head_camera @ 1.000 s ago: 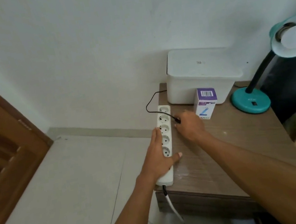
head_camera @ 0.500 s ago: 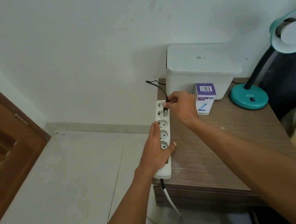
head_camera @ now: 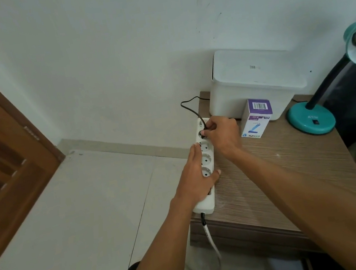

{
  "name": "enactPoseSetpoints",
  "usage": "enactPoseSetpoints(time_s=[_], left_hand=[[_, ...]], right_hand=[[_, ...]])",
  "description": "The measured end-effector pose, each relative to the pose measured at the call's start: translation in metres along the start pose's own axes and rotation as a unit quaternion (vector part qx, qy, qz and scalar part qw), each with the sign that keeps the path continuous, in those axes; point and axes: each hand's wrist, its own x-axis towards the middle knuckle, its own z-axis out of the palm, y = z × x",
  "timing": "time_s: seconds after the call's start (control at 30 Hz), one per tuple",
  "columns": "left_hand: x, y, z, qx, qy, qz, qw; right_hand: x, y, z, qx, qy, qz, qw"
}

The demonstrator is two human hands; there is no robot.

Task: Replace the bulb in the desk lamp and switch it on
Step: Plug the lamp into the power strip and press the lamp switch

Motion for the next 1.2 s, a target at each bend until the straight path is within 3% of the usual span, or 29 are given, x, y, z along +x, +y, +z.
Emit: enactPoseSetpoints(time_s=[0.37, 0.73, 1.03, 1.2], left_hand=[[0.003, -0.005, 0.002, 0.015, 0.004, -0.004, 1.000], [-0.004, -0.001, -0.001, 0.018, 0.003, -0.025, 1.000], [-0.012, 0.020, -0.003, 0.212, 0.051, 0.084, 0.972], [-0.019, 0.056, 0.023, 0.226, 0.046, 0.135, 0.964]], right_hand=[[0.000, 0.007, 0.008, -0.067, 0.004, -0.002, 0.998], [-0.014, 0.004, -0.004, -0.043, -0.019, 0.015, 0.999], [-0.059, 0.039, -0.090, -0.073, 0.052, -0.003, 0.996], [-0.078, 0.082, -0.142, -0.096, 0.071, 0.034, 0.992]])
